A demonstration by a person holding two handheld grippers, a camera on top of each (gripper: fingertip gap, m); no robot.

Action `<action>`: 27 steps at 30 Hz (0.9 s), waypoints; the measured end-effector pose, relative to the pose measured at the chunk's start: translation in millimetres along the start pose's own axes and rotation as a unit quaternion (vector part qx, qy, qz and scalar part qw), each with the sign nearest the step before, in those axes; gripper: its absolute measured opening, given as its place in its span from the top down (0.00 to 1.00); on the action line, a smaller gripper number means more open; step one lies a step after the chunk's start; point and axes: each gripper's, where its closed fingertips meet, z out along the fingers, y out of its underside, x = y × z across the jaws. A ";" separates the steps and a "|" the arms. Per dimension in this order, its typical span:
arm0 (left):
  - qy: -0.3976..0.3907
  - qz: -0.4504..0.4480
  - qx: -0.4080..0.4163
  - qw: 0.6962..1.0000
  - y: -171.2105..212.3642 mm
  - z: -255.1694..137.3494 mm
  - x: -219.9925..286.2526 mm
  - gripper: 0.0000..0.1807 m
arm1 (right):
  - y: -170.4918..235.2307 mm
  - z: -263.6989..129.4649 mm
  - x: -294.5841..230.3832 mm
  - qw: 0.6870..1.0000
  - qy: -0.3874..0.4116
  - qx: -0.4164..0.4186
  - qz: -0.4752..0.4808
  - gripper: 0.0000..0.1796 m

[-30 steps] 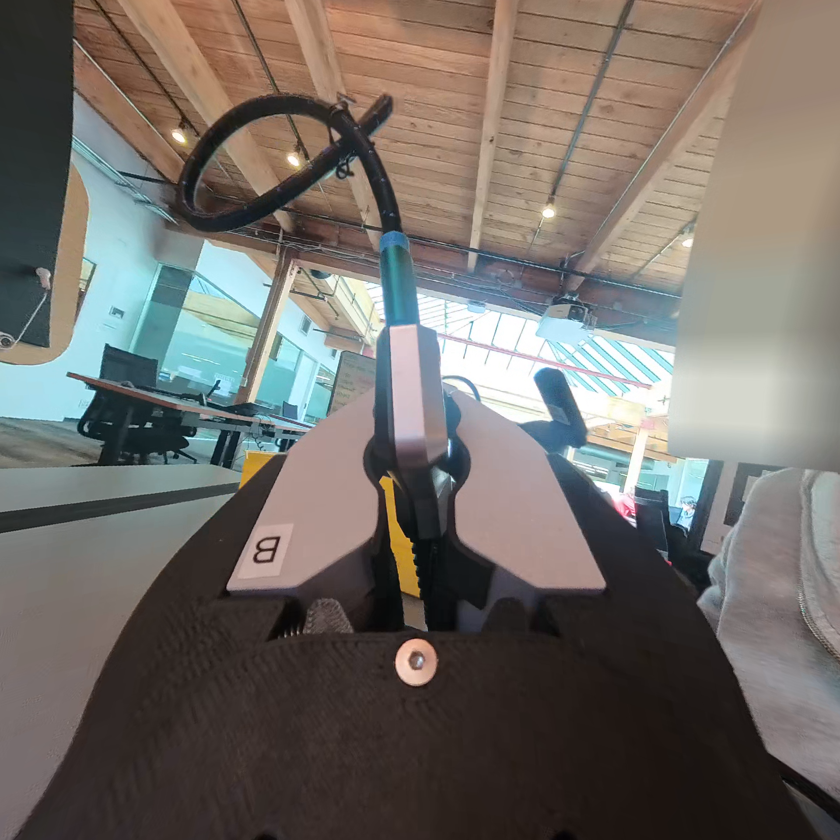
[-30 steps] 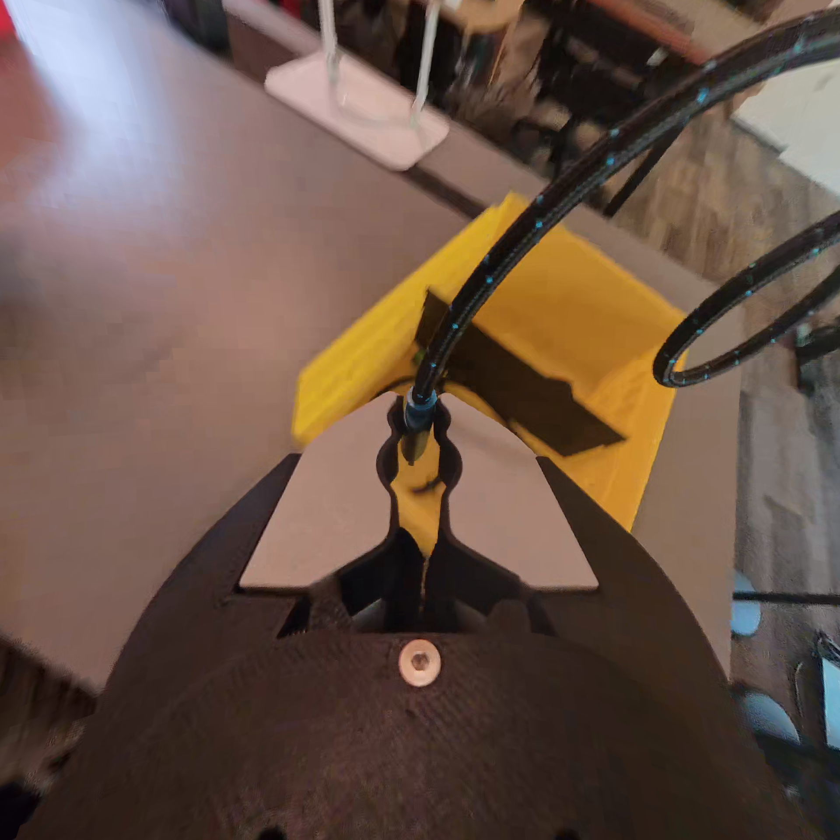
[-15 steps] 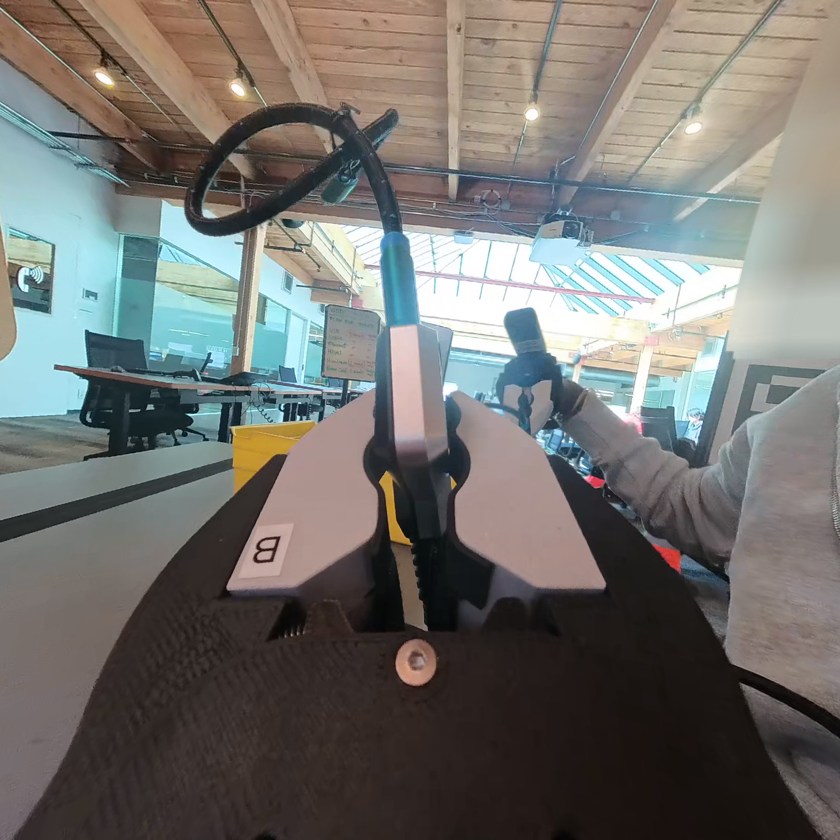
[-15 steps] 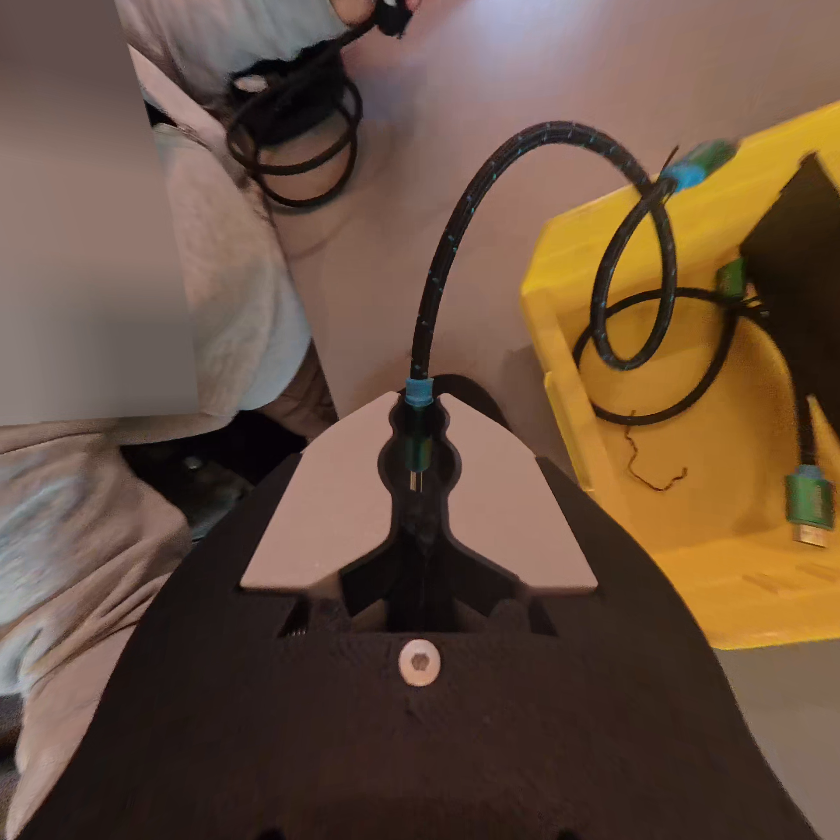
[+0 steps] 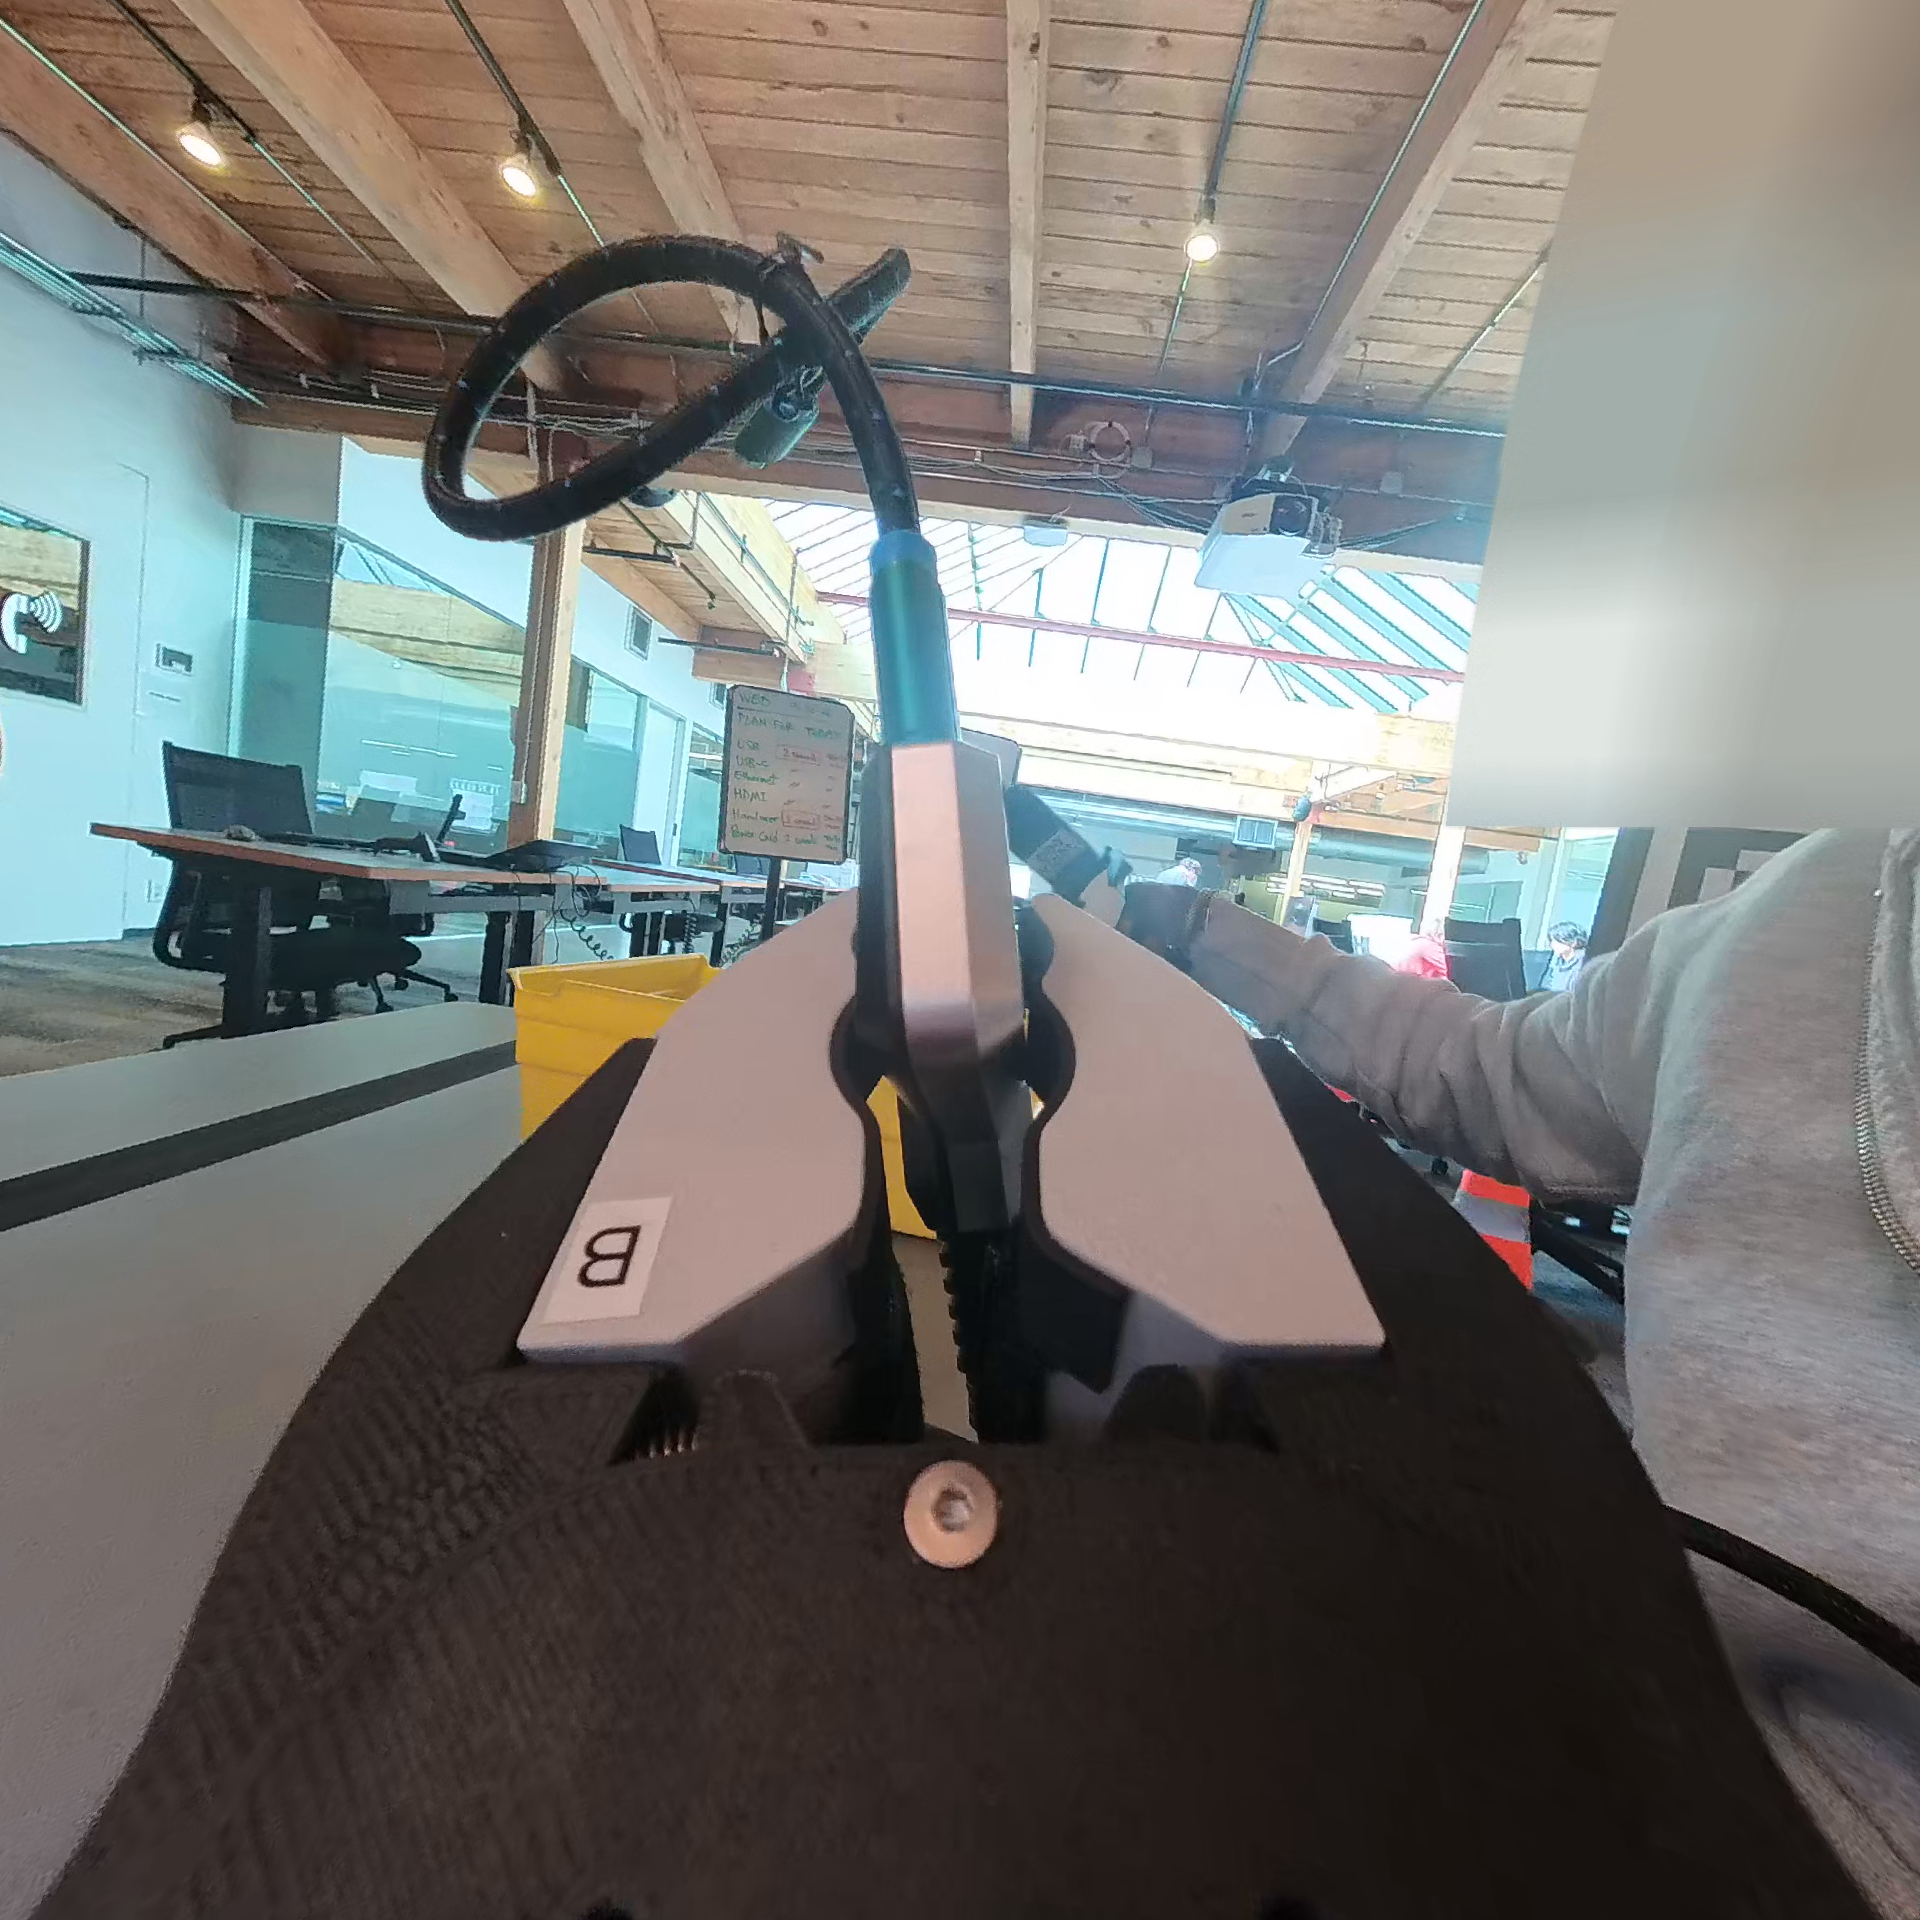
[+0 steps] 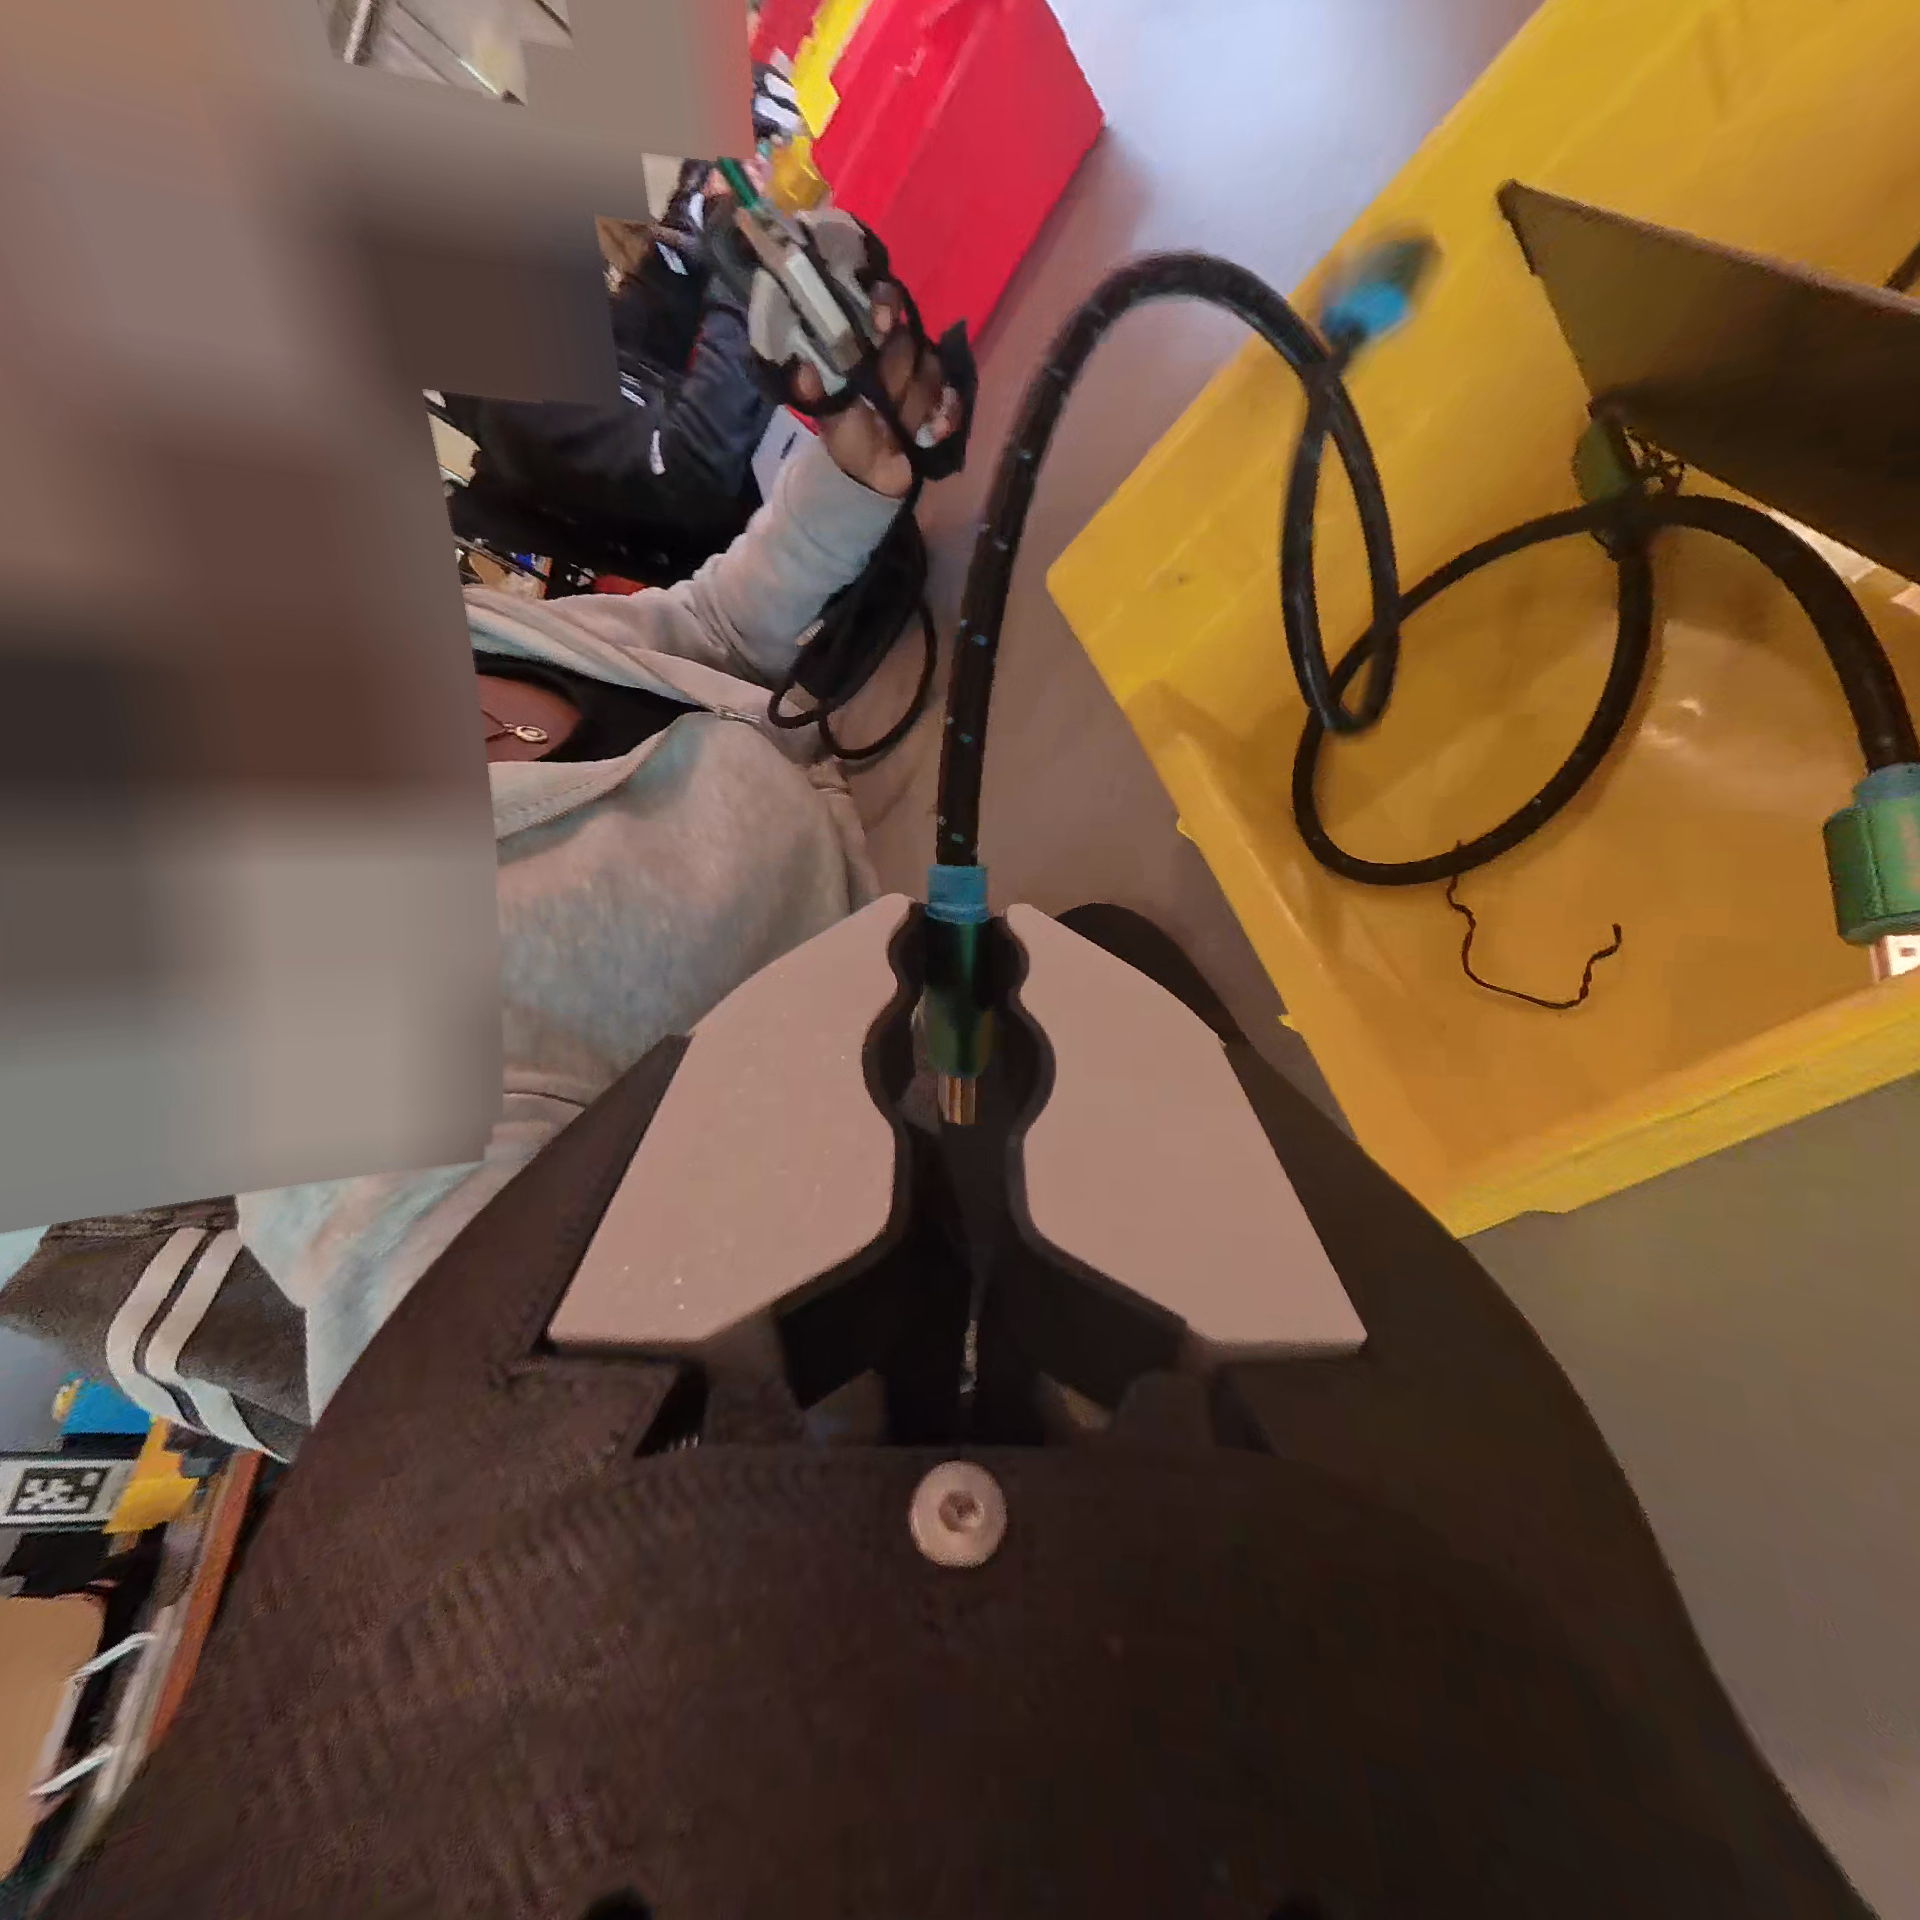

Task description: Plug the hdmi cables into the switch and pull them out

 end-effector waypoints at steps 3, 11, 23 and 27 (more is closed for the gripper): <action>0.002 -0.002 -0.007 1.000 3.1 1.3 0.1 0.88 | 9.2 -6.2 -8.4 1.000 0.005 -0.002 -0.023 0.93; 0.007 0.009 -0.030 0.999 12.7 4.3 2.8 0.88 | -3.9 -0.2 -15.8 1.000 -0.025 0.000 -0.018 0.93; 0.011 0.010 -0.032 0.999 12.5 4.5 3.8 0.88 | -56.5 -14.6 75.7 0.959 0.264 0.089 0.045 0.89; 0.011 0.014 -0.034 0.999 12.6 4.8 4.7 0.88 | -45.4 -10.2 97.6 0.938 0.344 0.028 0.029 0.88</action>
